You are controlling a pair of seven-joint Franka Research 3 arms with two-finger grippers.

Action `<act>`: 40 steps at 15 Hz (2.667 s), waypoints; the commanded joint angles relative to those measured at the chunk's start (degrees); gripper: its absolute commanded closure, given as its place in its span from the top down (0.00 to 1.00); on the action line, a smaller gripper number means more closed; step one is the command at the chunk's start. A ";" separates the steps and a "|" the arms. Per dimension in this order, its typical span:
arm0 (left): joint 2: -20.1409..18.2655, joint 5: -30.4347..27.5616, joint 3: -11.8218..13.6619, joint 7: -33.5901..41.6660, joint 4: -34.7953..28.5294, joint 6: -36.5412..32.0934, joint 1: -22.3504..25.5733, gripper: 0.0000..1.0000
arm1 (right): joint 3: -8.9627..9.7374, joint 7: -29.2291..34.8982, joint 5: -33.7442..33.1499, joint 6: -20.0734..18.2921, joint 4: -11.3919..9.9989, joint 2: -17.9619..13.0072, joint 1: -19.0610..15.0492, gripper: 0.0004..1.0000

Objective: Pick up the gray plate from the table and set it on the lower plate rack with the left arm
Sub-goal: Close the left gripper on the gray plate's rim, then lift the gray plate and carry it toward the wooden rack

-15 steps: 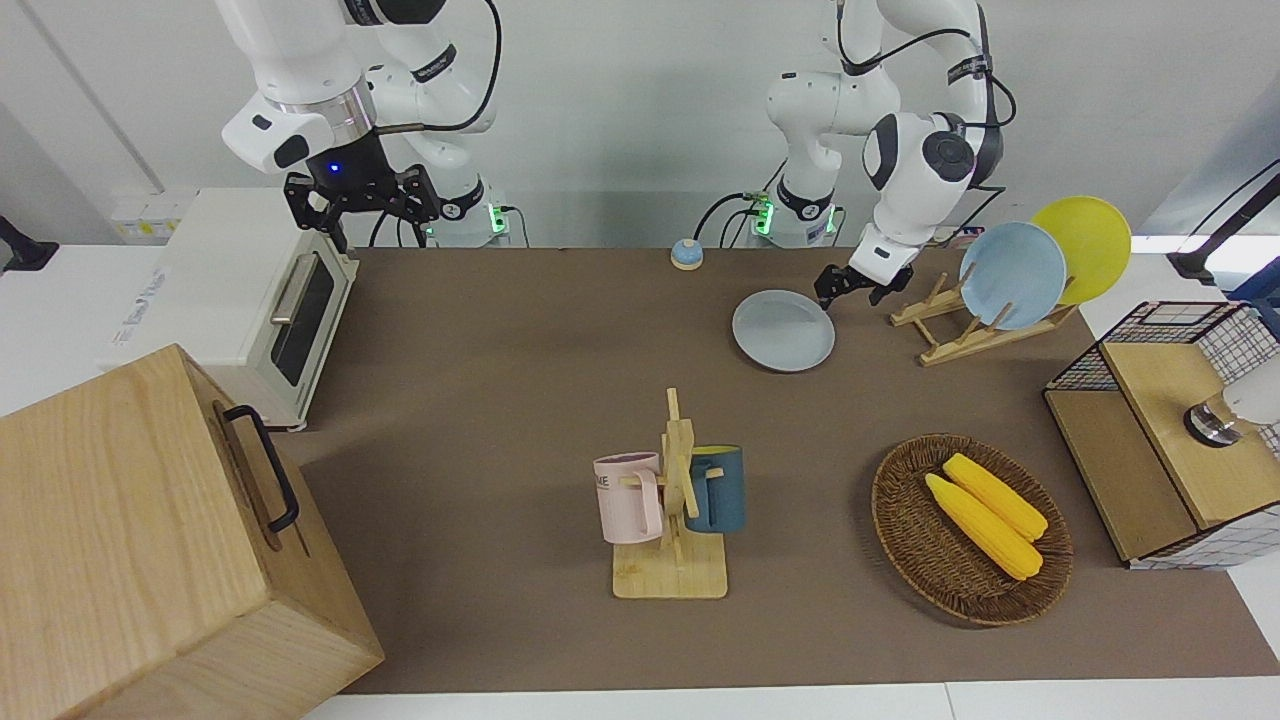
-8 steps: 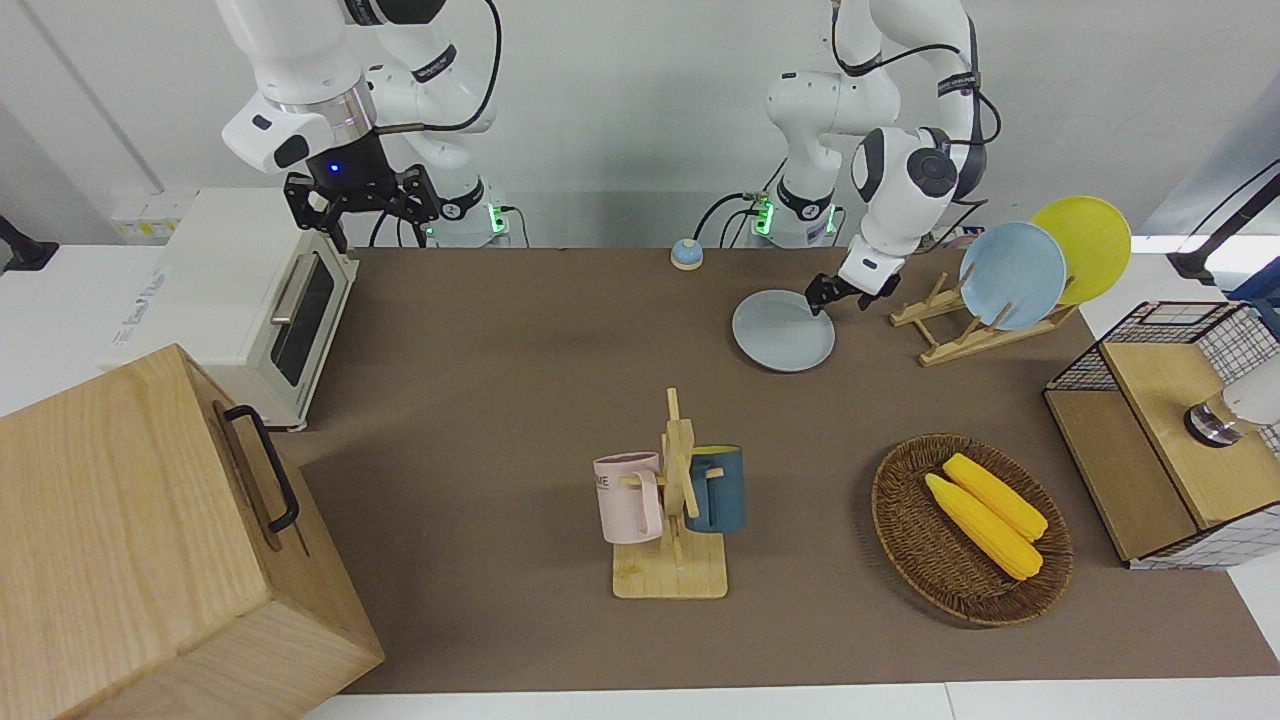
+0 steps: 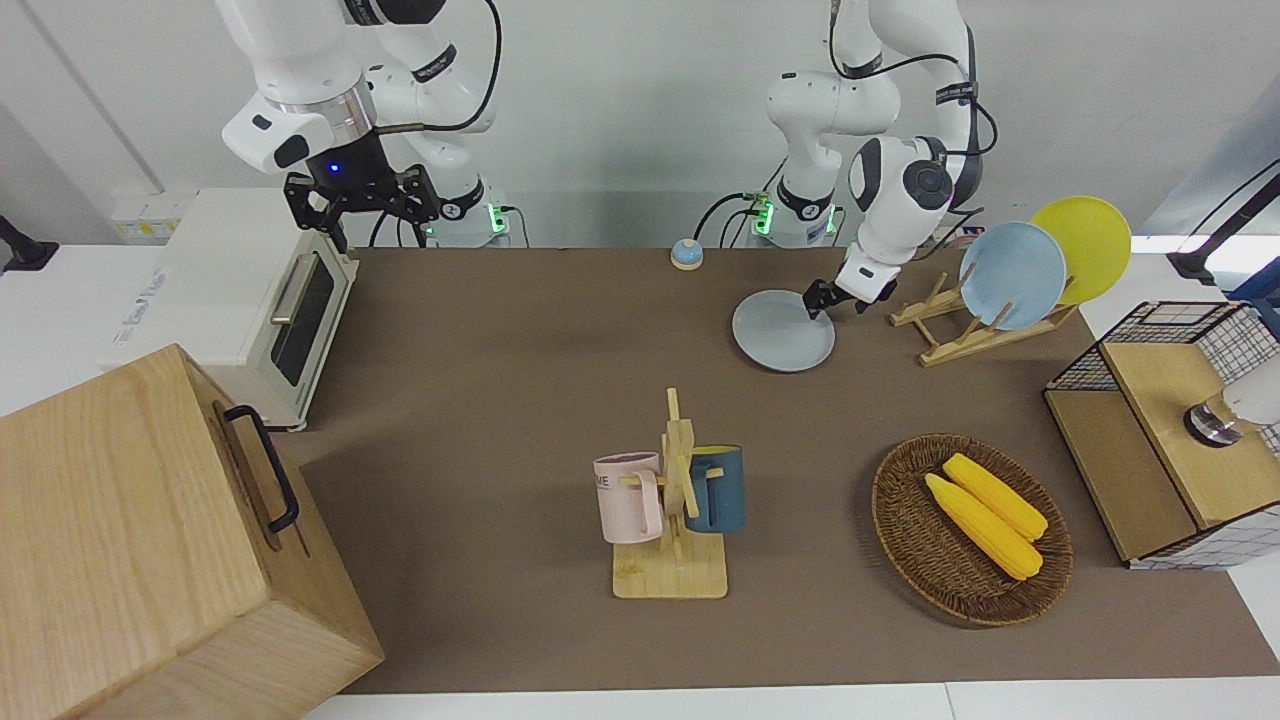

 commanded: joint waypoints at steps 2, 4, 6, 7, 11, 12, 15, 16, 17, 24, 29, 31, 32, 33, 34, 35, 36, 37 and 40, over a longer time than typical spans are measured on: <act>1.98 -0.49 -0.19 -0.63 -0.47 2.37 -0.32 0.94 | 1.38 0.80 -0.12 -0.99 0.59 -0.11 -1.51 0.98; 2.16 -0.49 -0.19 -0.54 -0.47 2.37 -0.32 0.87 | 1.38 0.80 -0.12 -0.99 0.59 -0.11 -1.51 0.98; 2.25 -1.02 -0.19 -0.37 -0.47 2.46 -0.32 0.82 | 1.38 0.80 -0.12 -0.99 0.59 -0.11 -1.51 0.98; 2.51 -1.19 -0.19 -0.37 -0.47 2.55 -0.58 0.79 | 1.38 0.80 -0.12 -0.99 0.59 -0.11 -1.51 0.98; 2.95 -1.28 -0.19 0.16 -0.47 2.55 -0.85 0.48 | 1.38 0.80 -0.12 -0.99 0.59 -0.11 -1.51 0.98; 2.95 -1.28 -0.19 0.25 -0.39 2.55 -0.85 0.39 | 1.38 0.80 -0.20 -0.99 0.59 -0.11 -1.51 0.98; 2.86 -1.28 -0.19 0.34 -0.38 2.55 -0.85 0.18 | 1.38 0.80 -0.12 -0.99 0.59 -0.11 -1.51 0.98; 2.86 -1.28 -0.19 0.34 -0.38 2.55 -0.85 0.15 | 1.38 0.80 -0.12 -0.99 0.59 -0.11 -1.51 0.98; 2.78 -1.28 -0.19 0.34 -0.38 2.55 -0.76 0.13 | 1.38 0.80 -0.12 -0.99 0.59 -0.11 -1.51 0.98; 2.78 -1.28 -0.19 0.69 -0.30 2.55 -0.76 0.00 | 1.38 0.80 -0.12 -0.99 0.59 -0.11 -1.51 0.98; 2.16 -1.19 0.33 4.02 0.49 1.68 -0.23 0.00 | 1.38 0.80 -0.12 -0.99 0.59 -0.11 -1.51 0.98; 1.72 -1.19 1.65 5.95 1.90 0.45 0.03 0.00 | 1.38 0.80 -0.20 -0.99 0.59 -0.11 -1.51 0.98; 1.72 -1.19 1.92 6.57 2.60 -0.43 0.03 0.00 | 1.38 0.80 -0.12 -0.99 0.59 -0.11 -1.51 0.98; 1.63 -1.19 2.01 6.58 3.39 -1.66 0.03 0.00 | 1.38 0.80 -0.12 -0.99 0.59 -0.11 -1.51 0.98; 1.55 -0.93 2.44 6.66 5.40 -4.02 0.03 0.00 | 1.38 0.80 -0.12 -0.99 0.59 -0.11 -1.51 0.98; 1.37 -0.67 2.62 6.93 7.07 -6.48 0.03 0.00 | 1.38 0.80 -0.12 -0.99 0.59 -0.11 -1.51 0.98; 1.28 -0.58 2.71 7.10 9.00 -9.20 0.03 0.00 | 1.38 0.80 -0.12 -0.99 0.59 -0.11 -1.51 0.98; 1.28 -0.49 3.49 7.45 11.11 -12.36 0.03 0.00 | 1.38 0.80 -0.12 -0.99 0.59 -0.11 -1.51 0.98; 1.28 -0.49 4.73 7.54 15.60 -19.32 -0.06 0.00 | 1.38 0.80 -0.20 -0.99 0.59 -0.11 -1.51 0.98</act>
